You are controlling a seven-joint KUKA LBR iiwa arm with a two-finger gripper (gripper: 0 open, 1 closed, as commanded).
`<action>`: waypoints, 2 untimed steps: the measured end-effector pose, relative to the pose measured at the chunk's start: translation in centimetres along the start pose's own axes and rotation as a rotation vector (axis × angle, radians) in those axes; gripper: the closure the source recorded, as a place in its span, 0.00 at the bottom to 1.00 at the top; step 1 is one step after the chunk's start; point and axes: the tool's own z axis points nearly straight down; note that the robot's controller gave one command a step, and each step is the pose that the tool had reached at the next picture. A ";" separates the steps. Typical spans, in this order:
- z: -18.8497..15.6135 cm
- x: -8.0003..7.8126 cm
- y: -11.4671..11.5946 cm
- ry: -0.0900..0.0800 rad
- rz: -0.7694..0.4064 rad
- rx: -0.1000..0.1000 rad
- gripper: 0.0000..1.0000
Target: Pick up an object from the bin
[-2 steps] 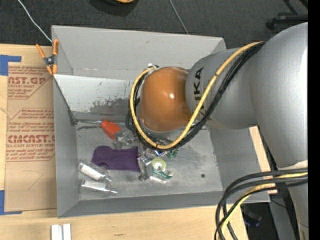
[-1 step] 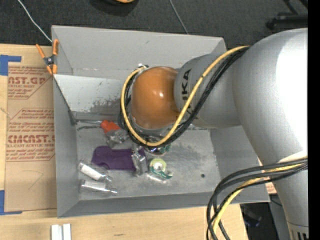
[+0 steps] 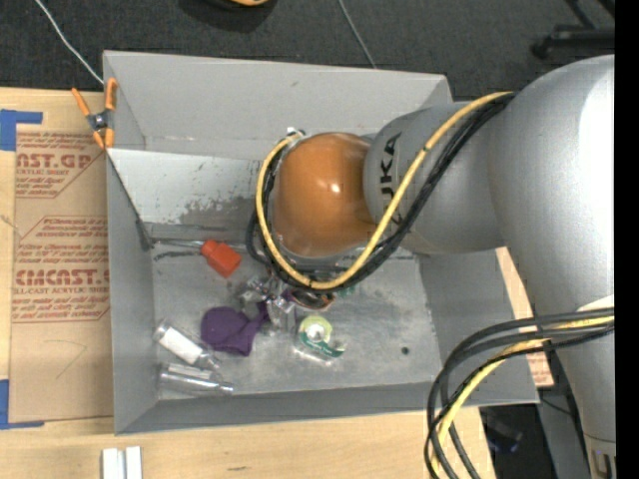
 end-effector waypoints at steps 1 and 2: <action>0.0 0.0 0.0 0.000 0.000 0.000 1.00; -10.4 1.6 2.0 0.002 -0.110 -0.003 1.00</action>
Offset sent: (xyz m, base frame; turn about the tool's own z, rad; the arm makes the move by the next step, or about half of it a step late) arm -0.0282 0.0006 0.1243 -0.1287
